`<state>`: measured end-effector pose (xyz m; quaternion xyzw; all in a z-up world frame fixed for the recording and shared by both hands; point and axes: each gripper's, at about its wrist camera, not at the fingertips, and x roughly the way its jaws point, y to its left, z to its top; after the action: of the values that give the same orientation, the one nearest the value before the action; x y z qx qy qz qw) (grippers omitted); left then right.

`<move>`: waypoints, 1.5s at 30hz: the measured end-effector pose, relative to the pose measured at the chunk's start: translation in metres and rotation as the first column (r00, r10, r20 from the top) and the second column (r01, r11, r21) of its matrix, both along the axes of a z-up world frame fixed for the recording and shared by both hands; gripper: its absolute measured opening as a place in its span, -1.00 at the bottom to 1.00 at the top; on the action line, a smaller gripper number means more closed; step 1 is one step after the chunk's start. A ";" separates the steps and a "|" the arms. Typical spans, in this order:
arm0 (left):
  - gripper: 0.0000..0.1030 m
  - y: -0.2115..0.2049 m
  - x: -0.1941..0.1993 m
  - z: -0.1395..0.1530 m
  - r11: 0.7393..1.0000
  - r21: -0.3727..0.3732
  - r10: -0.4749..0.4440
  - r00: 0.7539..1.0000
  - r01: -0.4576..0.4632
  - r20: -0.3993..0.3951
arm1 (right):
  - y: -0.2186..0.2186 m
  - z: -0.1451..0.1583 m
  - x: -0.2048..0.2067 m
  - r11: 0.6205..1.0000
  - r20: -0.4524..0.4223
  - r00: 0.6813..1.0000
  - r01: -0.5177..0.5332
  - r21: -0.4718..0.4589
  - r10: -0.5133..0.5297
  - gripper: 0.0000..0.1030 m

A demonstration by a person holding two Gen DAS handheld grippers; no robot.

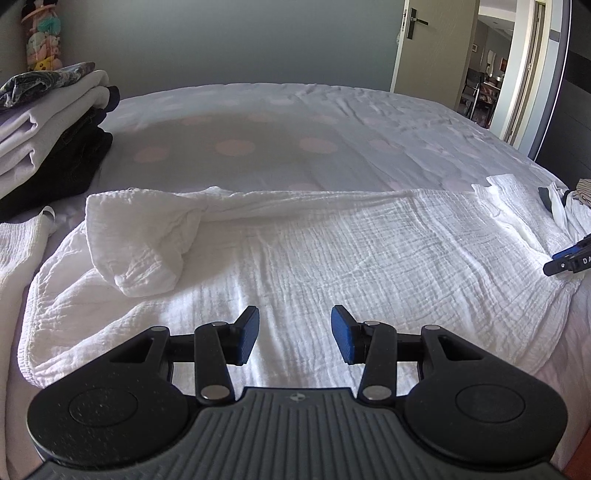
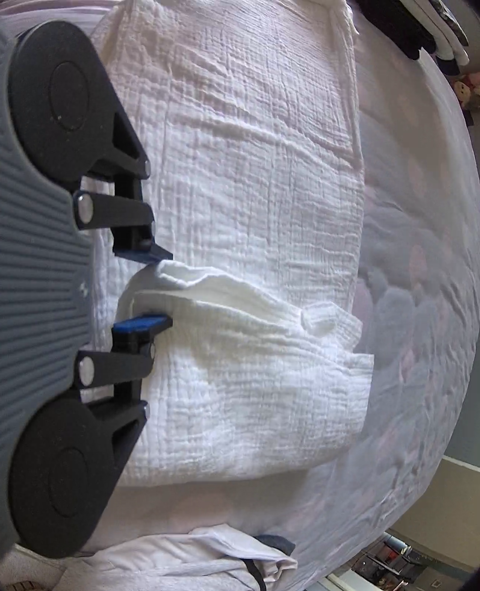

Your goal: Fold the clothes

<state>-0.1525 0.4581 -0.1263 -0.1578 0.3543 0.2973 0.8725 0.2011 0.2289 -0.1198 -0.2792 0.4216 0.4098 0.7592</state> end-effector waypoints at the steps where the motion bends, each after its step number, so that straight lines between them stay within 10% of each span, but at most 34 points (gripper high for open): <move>1: -0.02 0.002 -0.001 -0.001 1.000 -0.008 0.006 1.000 -0.006 -0.002 | 0.002 0.005 -0.002 1.000 0.004 1.000 -0.009 0.001 0.009 -0.20; 19: -0.02 0.034 -0.016 -0.016 0.993 -0.087 0.086 0.996 -0.084 0.019 | 0.049 0.004 0.056 0.975 -0.037 0.976 0.215 0.056 -0.213 0.48; 24: -0.02 0.037 -0.014 -0.022 0.993 -0.092 0.073 0.997 -0.073 0.001 | 0.057 -0.008 0.072 0.961 -0.067 0.961 0.272 0.050 -0.269 -0.08; 29: -0.02 0.038 -0.011 -0.024 0.994 -0.093 0.065 0.998 -0.065 -0.001 | 0.054 -0.026 0.074 0.962 -0.091 0.958 0.274 0.008 -0.272 -0.13; 34: -0.02 0.034 -0.010 -0.022 0.996 -0.072 0.049 0.999 -0.050 -0.009 | 0.033 -0.012 0.078 0.951 -0.148 0.946 0.301 0.077 -0.287 -0.92; 45: -0.02 0.030 -0.011 -0.017 0.997 -0.051 0.051 0.999 -0.051 -0.001 | 0.042 0.001 0.046 0.982 -0.197 0.964 0.187 0.040 -0.176 -0.80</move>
<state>-0.1638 0.4883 -0.1432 -0.1891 0.3576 0.3101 0.8604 0.2473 0.2705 -0.1192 -0.1760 0.5047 0.3759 0.7570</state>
